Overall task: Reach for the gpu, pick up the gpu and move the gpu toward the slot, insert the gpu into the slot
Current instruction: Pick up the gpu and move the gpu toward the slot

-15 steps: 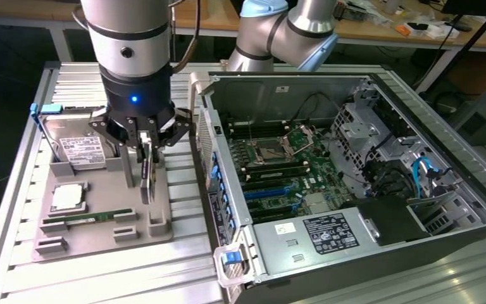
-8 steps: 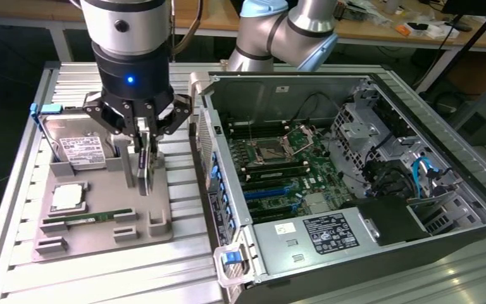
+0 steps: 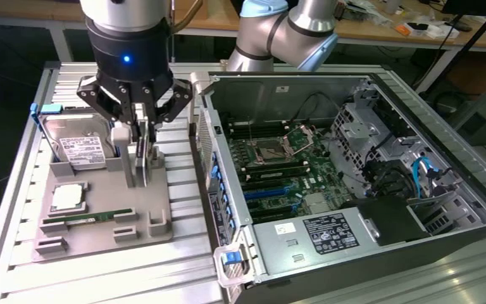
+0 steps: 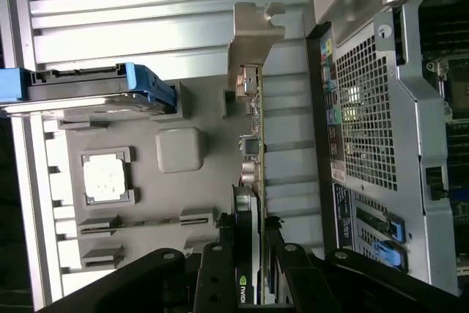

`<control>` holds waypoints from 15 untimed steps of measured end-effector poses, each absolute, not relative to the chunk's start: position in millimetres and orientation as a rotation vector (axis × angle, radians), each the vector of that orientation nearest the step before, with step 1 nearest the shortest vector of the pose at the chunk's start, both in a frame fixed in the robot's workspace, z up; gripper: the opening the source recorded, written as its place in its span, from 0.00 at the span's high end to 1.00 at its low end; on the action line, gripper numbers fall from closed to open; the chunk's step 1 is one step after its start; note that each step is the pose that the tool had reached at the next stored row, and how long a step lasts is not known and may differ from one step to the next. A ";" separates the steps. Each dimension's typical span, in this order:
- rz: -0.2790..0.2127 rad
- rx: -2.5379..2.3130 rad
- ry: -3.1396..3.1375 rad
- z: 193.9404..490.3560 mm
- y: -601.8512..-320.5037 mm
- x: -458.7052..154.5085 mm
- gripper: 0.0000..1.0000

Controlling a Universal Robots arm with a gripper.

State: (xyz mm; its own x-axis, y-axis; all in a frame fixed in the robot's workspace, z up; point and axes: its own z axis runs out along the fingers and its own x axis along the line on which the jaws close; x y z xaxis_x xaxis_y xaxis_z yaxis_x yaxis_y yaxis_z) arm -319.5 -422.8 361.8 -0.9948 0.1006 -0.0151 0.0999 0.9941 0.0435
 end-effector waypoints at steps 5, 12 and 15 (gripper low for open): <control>0.067 0.157 3.118 385.5 -422.3 -320.0 0.73; 0.067 0.156 3.116 418.3 -421.8 -320.7 0.73; 0.067 0.156 3.114 432.0 -421.5 -320.9 0.73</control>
State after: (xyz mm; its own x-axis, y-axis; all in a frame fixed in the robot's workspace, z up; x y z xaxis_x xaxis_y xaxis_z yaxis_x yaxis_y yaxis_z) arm -320.9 -421.5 432.0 -0.9947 0.1005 -0.0203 0.0996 0.9941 0.0441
